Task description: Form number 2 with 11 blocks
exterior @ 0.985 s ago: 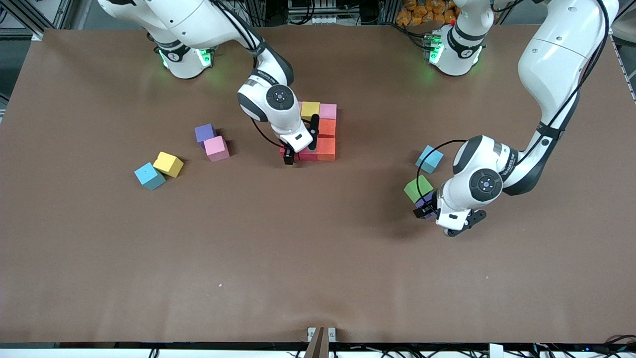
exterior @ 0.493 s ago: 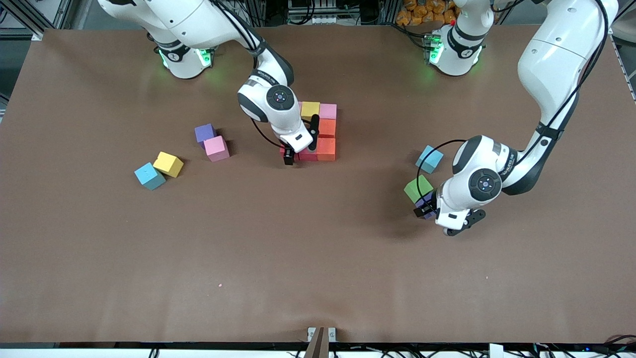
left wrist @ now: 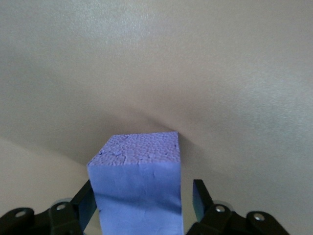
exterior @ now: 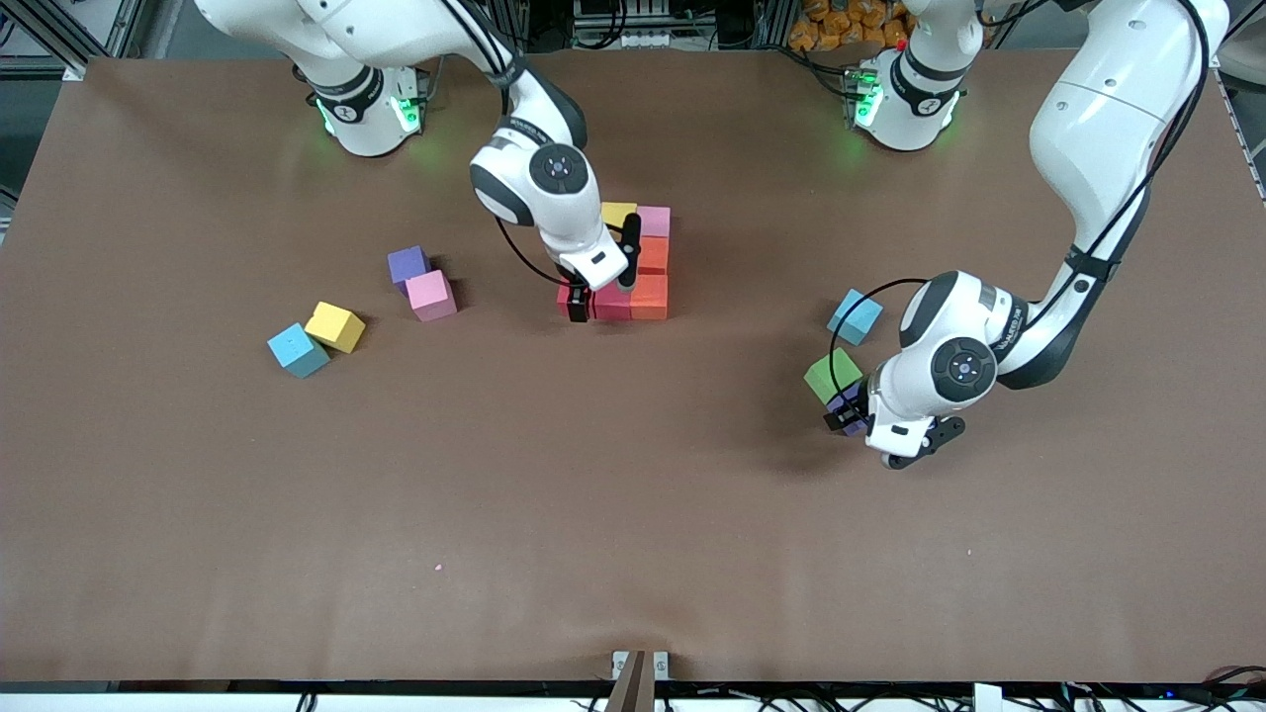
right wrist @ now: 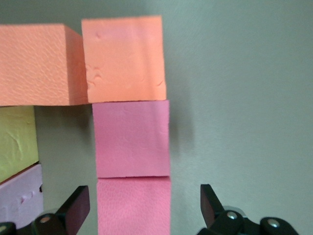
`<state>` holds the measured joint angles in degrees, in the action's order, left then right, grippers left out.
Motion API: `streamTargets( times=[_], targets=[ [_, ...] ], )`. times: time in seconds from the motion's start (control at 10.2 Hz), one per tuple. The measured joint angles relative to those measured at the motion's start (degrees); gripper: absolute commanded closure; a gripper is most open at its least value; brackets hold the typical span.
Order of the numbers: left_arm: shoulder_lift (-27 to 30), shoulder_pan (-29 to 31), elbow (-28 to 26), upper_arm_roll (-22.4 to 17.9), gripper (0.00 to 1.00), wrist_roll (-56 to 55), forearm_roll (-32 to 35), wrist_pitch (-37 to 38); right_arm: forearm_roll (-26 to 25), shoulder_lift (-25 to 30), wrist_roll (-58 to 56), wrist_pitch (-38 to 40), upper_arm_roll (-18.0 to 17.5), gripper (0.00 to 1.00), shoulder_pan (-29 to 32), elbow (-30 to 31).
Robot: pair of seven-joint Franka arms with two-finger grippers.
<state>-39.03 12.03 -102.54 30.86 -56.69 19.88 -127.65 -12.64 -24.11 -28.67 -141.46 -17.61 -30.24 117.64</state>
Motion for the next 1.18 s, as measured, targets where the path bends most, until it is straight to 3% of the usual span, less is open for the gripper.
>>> streamTargets(
  times=[0.3, 0.39, 0.79, 1.18],
  targets=[
    [-0.6, 0.0, 0.0, -0.1, 0.60, 0.0, 0.0, -0.1, 0.0, 5.4, 0.0, 7.4, 0.0, 0.00, 0.9, 0.1],
    [-0.6, 0.0, 0.1, -0.1, 0.65, 0.0, 0.0, -0.1, 0.0, 6.5, 0.4, 8.7, 0.0, 0.00, 1.7, 0.7],
    [-0.4, 0.0, 1.6, -0.1, 0.65, 0.0, 0.1, 0.0, 0.0, 15.3, 0.1, 10.3, 0.1, 0.00, 14.6, 8.4],
    [1.7, -1.3, 8.1, 1.6, 0.65, 0.0, 0.2, 7.8, 0.1, 20.1, -1.4, 12.0, 0.2, 0.00, 26.3, 12.1]
  ],
)
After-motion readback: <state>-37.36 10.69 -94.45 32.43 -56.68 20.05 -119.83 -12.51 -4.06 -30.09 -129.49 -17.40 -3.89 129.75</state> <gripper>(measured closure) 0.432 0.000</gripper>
